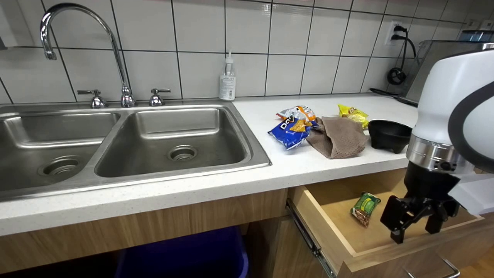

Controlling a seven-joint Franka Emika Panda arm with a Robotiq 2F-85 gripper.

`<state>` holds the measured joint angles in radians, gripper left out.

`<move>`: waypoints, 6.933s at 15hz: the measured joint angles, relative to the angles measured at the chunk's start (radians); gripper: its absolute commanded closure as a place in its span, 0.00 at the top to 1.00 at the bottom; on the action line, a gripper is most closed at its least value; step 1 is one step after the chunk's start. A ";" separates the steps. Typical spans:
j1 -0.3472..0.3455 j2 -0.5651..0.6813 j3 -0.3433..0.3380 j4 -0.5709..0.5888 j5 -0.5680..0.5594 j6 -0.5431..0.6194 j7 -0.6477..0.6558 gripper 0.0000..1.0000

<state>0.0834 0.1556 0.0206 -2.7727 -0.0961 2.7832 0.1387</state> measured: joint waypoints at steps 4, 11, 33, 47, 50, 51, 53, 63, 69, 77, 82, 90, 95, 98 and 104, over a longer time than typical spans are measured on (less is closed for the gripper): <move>0.001 -0.018 0.000 0.002 0.000 -0.009 0.013 1.00; 0.008 -0.167 0.004 0.002 -0.001 -0.132 0.018 1.00; 0.008 -0.226 0.032 0.328 -0.009 -0.371 -0.099 1.00; 0.049 -0.095 0.081 0.562 -0.010 -0.399 -0.154 1.00; 0.051 -0.077 0.089 0.587 -0.010 -0.399 -0.167 1.00; 0.051 -0.071 0.090 0.594 -0.010 -0.399 -0.171 1.00; 0.051 -0.061 0.090 0.605 -0.010 -0.404 -0.175 1.00; 0.051 -0.051 0.090 0.615 -0.010 -0.410 -0.178 1.00; 0.051 -0.050 0.090 0.616 -0.010 -0.411 -0.178 1.00; 0.051 -0.023 0.091 0.620 -0.009 -0.382 -0.192 1.00; 0.051 0.035 0.098 0.658 -0.008 -0.337 -0.228 1.00; 0.051 0.122 0.105 0.726 -0.008 -0.303 -0.261 1.00; 0.051 0.179 0.113 0.771 -0.008 -0.298 -0.269 1.00; 0.051 0.202 0.115 0.793 -0.008 -0.296 -0.272 1.00; 0.051 0.227 0.115 0.822 -0.008 -0.295 -0.278 0.56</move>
<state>0.1341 0.3825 0.1360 -1.9511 -0.1037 2.4883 -0.1394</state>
